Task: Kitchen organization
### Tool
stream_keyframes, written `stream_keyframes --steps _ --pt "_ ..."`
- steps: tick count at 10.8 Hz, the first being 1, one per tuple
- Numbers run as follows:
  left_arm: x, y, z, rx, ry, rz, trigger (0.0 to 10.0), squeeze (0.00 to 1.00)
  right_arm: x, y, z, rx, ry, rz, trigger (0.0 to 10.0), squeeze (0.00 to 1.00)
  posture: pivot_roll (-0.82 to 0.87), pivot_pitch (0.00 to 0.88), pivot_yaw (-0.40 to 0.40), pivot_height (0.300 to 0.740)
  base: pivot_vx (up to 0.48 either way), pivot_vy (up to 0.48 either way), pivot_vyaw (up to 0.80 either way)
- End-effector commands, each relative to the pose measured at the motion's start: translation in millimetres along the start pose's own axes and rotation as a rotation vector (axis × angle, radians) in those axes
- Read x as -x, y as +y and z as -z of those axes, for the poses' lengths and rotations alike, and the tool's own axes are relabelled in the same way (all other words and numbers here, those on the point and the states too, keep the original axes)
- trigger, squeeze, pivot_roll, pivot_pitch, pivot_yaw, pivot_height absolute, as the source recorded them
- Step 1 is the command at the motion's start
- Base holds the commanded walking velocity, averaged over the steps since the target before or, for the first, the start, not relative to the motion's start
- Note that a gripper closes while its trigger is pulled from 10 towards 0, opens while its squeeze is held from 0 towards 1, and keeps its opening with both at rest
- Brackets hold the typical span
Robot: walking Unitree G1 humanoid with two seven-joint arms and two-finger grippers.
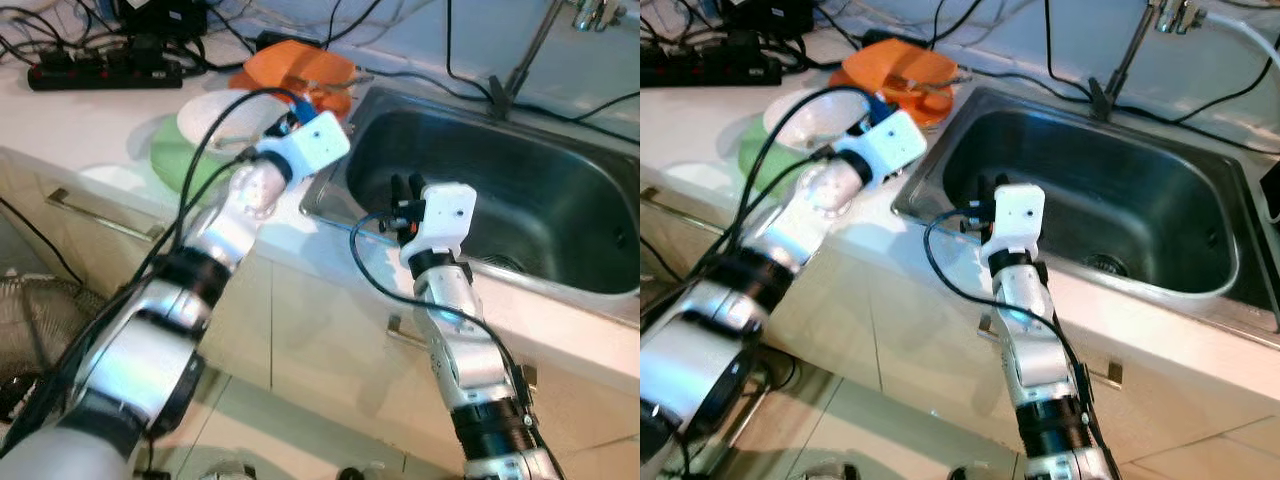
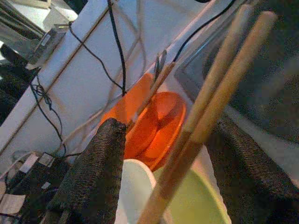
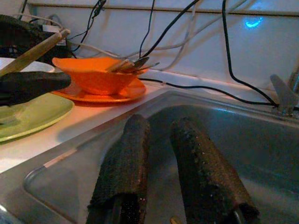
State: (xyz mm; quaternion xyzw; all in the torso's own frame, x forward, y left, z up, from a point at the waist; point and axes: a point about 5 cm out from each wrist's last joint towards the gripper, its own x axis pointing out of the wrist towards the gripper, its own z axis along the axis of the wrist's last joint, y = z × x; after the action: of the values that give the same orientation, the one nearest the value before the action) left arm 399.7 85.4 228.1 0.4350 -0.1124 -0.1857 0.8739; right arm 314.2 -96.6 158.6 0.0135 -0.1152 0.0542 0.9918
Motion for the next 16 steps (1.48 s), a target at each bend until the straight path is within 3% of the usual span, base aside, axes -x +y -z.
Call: stream_keyframes --steps 1,2,3,11,13,16 --pt "-4.8 -1.3 -8.8 -0.027 -0.022 -0.002 9.8 0.0 1.1 -4.5 -1.3 0.011 -0.005 0.019 10.0 0.0 -0.09 0.063 -0.066 0.74 0.0 0.0 0.0" --pt "-6.5 -2.9 -11.5 -0.024 -0.03 -0.005 4.4 0.0 1.3 -5.7 -1.6 0.012 -0.006 0.024 10.0 0.0 -0.09 0.063 -0.066 0.74 0.0 0.0 0.0" --pt "-7.8 -5.5 -14.1 -0.025 -0.04 0.001 0.0 0.0 1.4 -6.5 -1.4 0.013 -0.006 0.028 10.0 0.0 -0.09 0.066 -0.062 0.74 0.0 0.0 0.0" --pt "-9.0 -6.2 -19.7 -0.075 -0.081 -0.004 0.0 0.0 0.1 -7.4 -1.5 0.012 -0.008 0.034 10.0 0.0 -0.09 0.067 -0.068 0.74 0.0 0.0 0.0" --pt "-9.4 -1.0 -20.6 -0.104 -0.081 -0.029 0.0 0.0 0.3 -7.5 -1.5 0.012 -0.008 0.034 10.0 0.0 -0.09 0.068 -0.069 0.74 0.0 0.0 0.0" --pt "-8.8 20.7 -32.1 -0.224 -0.128 -0.129 0.0 0.0 0.0 -7.2 -1.1 0.012 -0.006 0.033 10.0 0.0 -0.09 0.068 -0.069 0.74 0.0 0.0 0.0"
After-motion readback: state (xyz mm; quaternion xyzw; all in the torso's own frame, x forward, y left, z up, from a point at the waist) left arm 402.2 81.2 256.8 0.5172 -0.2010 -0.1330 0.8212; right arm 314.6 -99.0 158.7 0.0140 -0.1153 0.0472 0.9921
